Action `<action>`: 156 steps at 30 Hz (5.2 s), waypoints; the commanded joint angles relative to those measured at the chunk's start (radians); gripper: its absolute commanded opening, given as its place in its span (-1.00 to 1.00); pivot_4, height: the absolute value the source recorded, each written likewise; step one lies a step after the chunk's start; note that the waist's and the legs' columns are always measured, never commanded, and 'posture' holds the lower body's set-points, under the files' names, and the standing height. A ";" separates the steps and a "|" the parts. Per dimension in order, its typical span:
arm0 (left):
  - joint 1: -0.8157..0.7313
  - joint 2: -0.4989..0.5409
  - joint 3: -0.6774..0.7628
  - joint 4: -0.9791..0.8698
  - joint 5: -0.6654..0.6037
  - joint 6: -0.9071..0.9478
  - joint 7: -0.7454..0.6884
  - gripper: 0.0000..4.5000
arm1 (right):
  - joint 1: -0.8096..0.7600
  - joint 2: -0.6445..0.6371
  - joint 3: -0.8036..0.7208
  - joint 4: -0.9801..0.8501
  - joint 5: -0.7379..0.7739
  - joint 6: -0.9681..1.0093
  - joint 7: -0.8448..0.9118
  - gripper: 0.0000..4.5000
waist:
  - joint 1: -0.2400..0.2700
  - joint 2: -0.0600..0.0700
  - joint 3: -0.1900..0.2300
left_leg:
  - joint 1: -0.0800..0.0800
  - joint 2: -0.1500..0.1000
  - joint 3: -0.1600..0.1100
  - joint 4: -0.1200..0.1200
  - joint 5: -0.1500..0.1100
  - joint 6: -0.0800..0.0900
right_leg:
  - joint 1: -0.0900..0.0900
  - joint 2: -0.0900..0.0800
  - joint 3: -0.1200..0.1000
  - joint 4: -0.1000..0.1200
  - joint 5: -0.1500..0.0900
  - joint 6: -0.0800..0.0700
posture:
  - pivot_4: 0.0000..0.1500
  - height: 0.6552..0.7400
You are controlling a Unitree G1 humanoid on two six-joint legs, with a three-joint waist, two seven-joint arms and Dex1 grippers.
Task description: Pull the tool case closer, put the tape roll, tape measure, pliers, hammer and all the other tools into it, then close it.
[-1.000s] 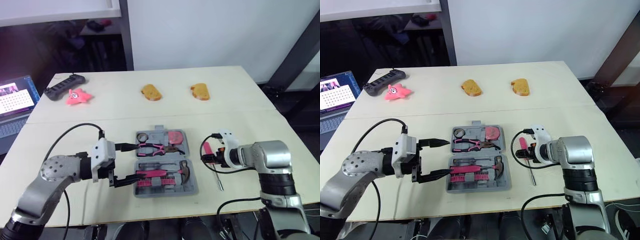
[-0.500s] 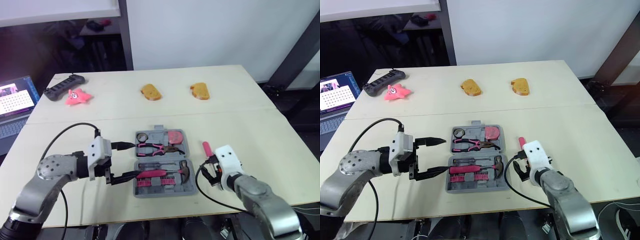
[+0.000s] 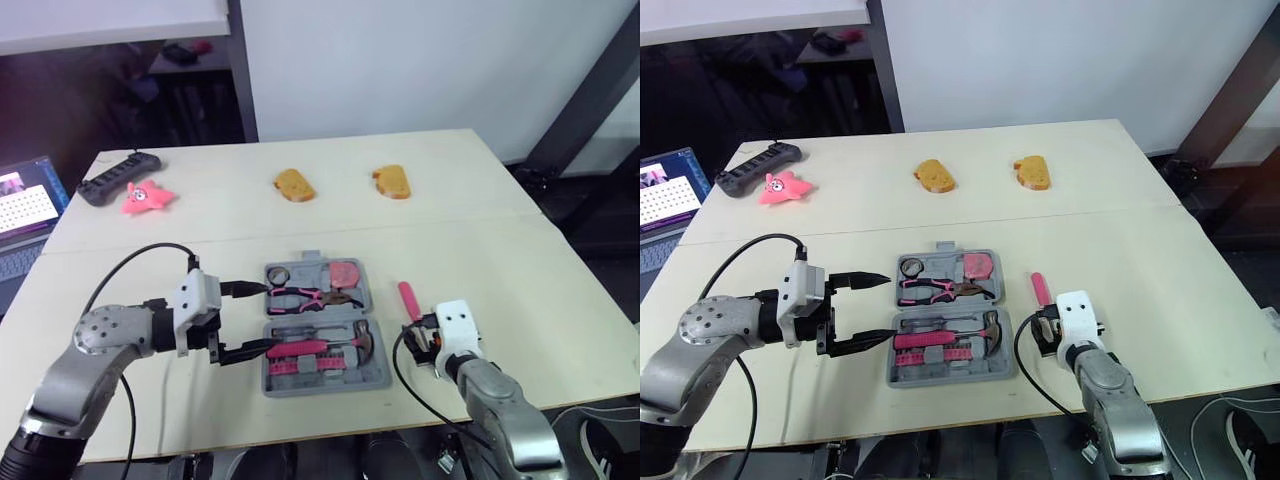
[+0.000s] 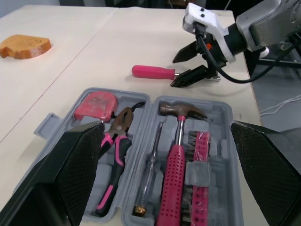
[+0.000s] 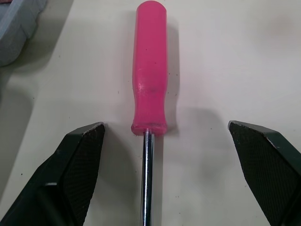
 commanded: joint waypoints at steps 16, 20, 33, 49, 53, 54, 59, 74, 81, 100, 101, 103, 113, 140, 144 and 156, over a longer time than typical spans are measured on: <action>0.001 -0.002 0.007 -0.009 0.007 -0.012 0.003 1.00 | -0.033 -0.101 0.021 -0.063 -0.043 -0.022 0.075 -0.84 | 0.004 0.001 0.000 | -0.001 -0.001 0.000 0.000 0.000 0.000 | 0.000 -0.001 0.000 0.000 0.000 0.000 | 1.00 0.57; -0.007 -0.002 0.013 0.005 0.006 -0.009 0.005 1.00 | -0.091 -0.212 0.004 -0.171 -0.013 0.016 0.174 -0.84 | 0.000 0.003 0.002 | -0.001 0.000 0.000 0.000 0.000 0.000 | -0.001 0.000 0.000 0.000 0.000 0.000 | 1.00 0.57; 0.157 0.122 0.134 0.072 -0.037 -0.074 -0.205 1.00 | -0.653 -0.641 0.403 -0.454 0.316 0.387 0.775 -0.84 | 0.001 0.003 0.004 | -0.003 0.001 0.000 0.000 -0.001 0.001 | 0.000 -0.001 -0.003 -0.003 0.000 0.000 | 1.00 0.57; 0.420 0.119 0.296 -0.015 -0.060 -0.195 -0.291 1.00 | -0.929 -0.370 0.873 -0.332 0.195 0.554 0.654 -0.84 | 0.001 0.003 0.004 | -0.004 0.000 -0.001 0.000 -0.001 0.001 | -0.003 -0.005 -0.004 -0.003 -0.001 -0.002 | 1.00 0.57; 0.425 0.094 0.302 -0.015 -0.067 -0.235 -0.293 1.00 | -0.927 -0.342 0.884 -0.308 0.188 0.569 0.622 -0.84 | 0.003 0.003 0.004 | -0.004 -0.001 -0.001 0.000 -0.001 0.001 | -0.002 -0.004 -0.005 -0.003 -0.001 -0.001 | 1.00 0.57; 0.425 0.091 0.301 -0.012 -0.067 -0.241 -0.294 1.00 | -0.926 -0.338 0.890 -0.302 0.186 0.569 0.616 -0.84 | 0.002 0.003 0.004 | -0.004 -0.001 -0.001 0.000 -0.001 0.001 | -0.002 -0.005 -0.005 -0.003 0.000 -0.001 | 1.00 0.57; 0.420 0.090 0.295 0.005 -0.059 -0.265 -0.301 1.00 | -0.925 -0.326 0.913 -0.274 0.178 0.572 0.599 -0.84 | 0.000 0.003 0.004 | -0.004 0.000 -0.001 0.000 -0.001 0.001 | -0.003 -0.004 -0.005 -0.002 0.000 0.000 | 1.00 0.57; 0.386 0.093 0.274 0.028 -0.043 -0.273 -0.290 1.00 | -0.901 -0.312 0.950 -0.208 0.163 0.534 0.578 -0.84 | 0.000 0.003 0.004 | -0.004 0.000 -0.001 0.000 -0.001 0.001 | -0.003 -0.004 -0.005 -0.002 0.000 0.000 | 1.00 0.57; 0.378 0.086 0.271 0.025 -0.041 -0.258 -0.269 1.00 | -0.892 -0.289 0.958 -0.177 0.143 0.506 0.581 -0.84 | 0.000 0.003 0.004 | -0.004 0.000 -0.001 0.000 -0.001 0.001 | -0.003 -0.003 -0.005 -0.002 0.000 0.000 | 1.00 0.57; 0.381 0.092 0.266 0.044 -0.018 -0.265 -0.264 1.00 | -0.799 -0.301 0.827 -0.193 0.145 0.418 0.614 0.63 | 0.001 0.003 0.004 | -0.004 0.000 -0.001 -0.001 -0.001 0.001 | -0.003 -0.003 -0.005 -0.002 0.000 0.000 | 1.00 0.57; 0.381 0.093 0.265 0.045 -0.018 -0.265 -0.265 1.00 | -0.794 -0.302 0.824 -0.191 0.141 0.411 0.615 0.63 | 0.001 0.003 0.004 | -0.004 0.000 -0.001 -0.001 -0.001 0.001 | -0.003 -0.003 -0.005 -0.002 0.000 0.000 | 1.00 0.57; 0.377 0.094 0.264 0.048 -0.016 -0.264 -0.265 1.00 | -0.772 -0.312 0.819 -0.186 0.135 0.380 0.622 0.63 | 0.001 0.003 0.004 | -0.004 0.000 -0.001 -0.001 -0.001 0.001 | -0.003 -0.003 -0.005 -0.002 0.000 0.000 | 1.00 0.57; 0.374 0.103 0.265 0.053 -0.016 -0.254 -0.264 1.00 | -0.605 -0.308 0.709 -0.155 0.129 0.205 0.624 -0.98 | 0.002 0.003 0.004 | -0.004 0.000 -0.001 -0.001 -0.001 0.001 | -0.002 -0.003 -0.005 -0.003 0.000 0.000 | 1.00 0.57; 0.376 0.113 0.256 0.051 -0.005 -0.246 -0.259 1.00 | -0.477 -0.323 0.797 -0.021 -0.001 0.296 0.642 -0.98 | 0.003 -0.002 -0.006 | -0.001 0.000 -0.002 -0.001 -0.001 0.001 | 0.001 -0.004 -0.006 -0.003 -0.001 -0.002 | 1.00 0.57; 0.360 0.115 0.250 0.063 0.000 -0.243 -0.255 1.00 | -0.478 -0.287 0.713 -0.079 0.052 0.234 0.655 -0.98 | 0.003 -0.003 -0.007 | -0.001 0.000 -0.002 -0.001 -0.001 0.001 | 0.001 -0.004 -0.006 -0.003 -0.001 -0.002 | 1.00 0.57; 0.106 0.050 0.075 0.265 0.095 -0.076 -0.084 0.39 | -0.442 -0.420 0.151 -0.104 0.293 0.144 0.739 -1.00 | 0.012 0.001 -0.001 | -0.003 -0.001 -0.004 -0.001 -0.001 0.001 | 0.001 -0.004 -0.008 -0.004 0.000 0.001 | 1.00 0.57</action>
